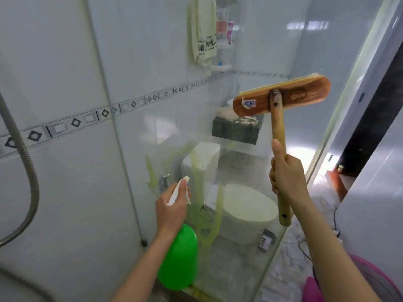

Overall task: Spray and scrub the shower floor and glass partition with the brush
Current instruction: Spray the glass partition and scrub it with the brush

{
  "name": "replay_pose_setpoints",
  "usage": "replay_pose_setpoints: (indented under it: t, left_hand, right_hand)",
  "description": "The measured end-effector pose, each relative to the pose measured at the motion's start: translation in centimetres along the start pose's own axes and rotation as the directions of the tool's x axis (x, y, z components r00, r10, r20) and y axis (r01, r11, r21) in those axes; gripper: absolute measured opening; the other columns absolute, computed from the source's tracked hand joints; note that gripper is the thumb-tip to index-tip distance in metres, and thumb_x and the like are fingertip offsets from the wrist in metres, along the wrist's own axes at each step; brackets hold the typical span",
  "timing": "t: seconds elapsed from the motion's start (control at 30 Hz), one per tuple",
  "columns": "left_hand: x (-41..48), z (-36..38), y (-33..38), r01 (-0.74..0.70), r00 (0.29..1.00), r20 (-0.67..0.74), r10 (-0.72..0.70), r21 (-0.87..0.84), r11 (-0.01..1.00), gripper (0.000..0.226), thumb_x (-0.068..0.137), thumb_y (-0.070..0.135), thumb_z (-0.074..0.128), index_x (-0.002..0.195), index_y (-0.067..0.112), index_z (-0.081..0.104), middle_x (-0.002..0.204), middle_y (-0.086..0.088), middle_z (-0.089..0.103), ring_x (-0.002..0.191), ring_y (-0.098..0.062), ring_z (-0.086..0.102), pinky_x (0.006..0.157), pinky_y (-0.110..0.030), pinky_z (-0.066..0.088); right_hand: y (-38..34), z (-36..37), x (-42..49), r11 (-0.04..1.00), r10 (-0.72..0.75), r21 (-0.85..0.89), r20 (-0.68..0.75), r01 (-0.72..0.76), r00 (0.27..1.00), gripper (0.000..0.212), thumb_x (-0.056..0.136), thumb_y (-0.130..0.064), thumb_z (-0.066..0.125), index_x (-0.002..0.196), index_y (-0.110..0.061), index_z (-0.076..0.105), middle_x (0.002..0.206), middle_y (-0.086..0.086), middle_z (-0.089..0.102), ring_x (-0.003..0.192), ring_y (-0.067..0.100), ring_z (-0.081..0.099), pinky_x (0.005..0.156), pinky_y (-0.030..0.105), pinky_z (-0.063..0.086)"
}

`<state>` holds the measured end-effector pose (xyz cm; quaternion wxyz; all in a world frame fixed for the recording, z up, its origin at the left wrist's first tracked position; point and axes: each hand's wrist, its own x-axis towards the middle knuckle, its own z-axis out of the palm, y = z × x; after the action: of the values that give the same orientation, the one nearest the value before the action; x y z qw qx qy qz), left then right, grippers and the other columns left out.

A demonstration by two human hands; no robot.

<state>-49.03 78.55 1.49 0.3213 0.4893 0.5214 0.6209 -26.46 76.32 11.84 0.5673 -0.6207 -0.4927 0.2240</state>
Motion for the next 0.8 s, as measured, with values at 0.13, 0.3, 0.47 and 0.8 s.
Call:
replay_pose_setpoints:
  t: [0.13,0.3,0.47,0.8]
  left_hand:
    - [2.5,-2.3,-4.0,0.019,0.998,-0.066,-0.015,0.058,0.998,0.035,0.098,0.042,0.059,0.073,0.023,0.072,0.058,0.004,0.061,0.053,-0.002,0.056,0.056,-0.023,0.046]
    - [5.8,-6.5,-9.0,0.039,0.985,-0.169,-0.020,0.108,0.993,0.038,0.101,0.038,0.057,0.076,0.010,0.068,0.071,-0.003,0.070,0.070,-0.016,0.065,0.065,-0.019,0.046]
    - [8.6,-10.4,-12.7,0.097,0.983,-0.174,-0.055,0.241,0.966,0.040,0.103,0.035,0.052,0.072,0.014,0.066,0.066,0.002,0.068,0.069,0.006,0.062,0.059,-0.005,0.039]
    - [10.9,-12.7,-16.9,0.137,0.989,-0.086,-0.119,0.243,0.960,0.040,0.101,0.036,0.054,0.074,0.010,0.067,0.069,-0.001,0.068,0.069,0.004,0.063,0.058,-0.008,0.041]
  right_hand:
    - [0.7,1.7,-0.3,0.999,0.021,0.042,-0.022,-0.020,1.000,0.052,0.095,-0.056,0.036,0.059,-0.018,0.037,0.046,-0.003,0.035,0.033,0.004,0.033,0.034,0.020,0.033]
    - [0.8,3.8,-0.3,0.996,0.062,0.072,-0.071,-0.057,0.996,0.054,0.092,-0.060,0.035,0.059,-0.018,0.036,0.044,-0.004,0.034,0.034,0.010,0.033,0.038,0.023,0.033]
    - [1.2,6.6,-0.7,0.994,0.085,0.084,-0.101,-0.076,0.991,0.056,0.089,-0.065,0.032,0.060,-0.018,0.036,0.047,0.000,0.031,0.037,0.015,0.030,0.043,0.025,0.031]
    - [1.8,11.6,-1.4,0.987,0.138,0.095,-0.136,-0.126,0.981,0.055,0.092,-0.064,0.031,0.060,-0.019,0.033,0.048,0.001,0.029,0.038,0.016,0.028,0.042,0.025,0.029]
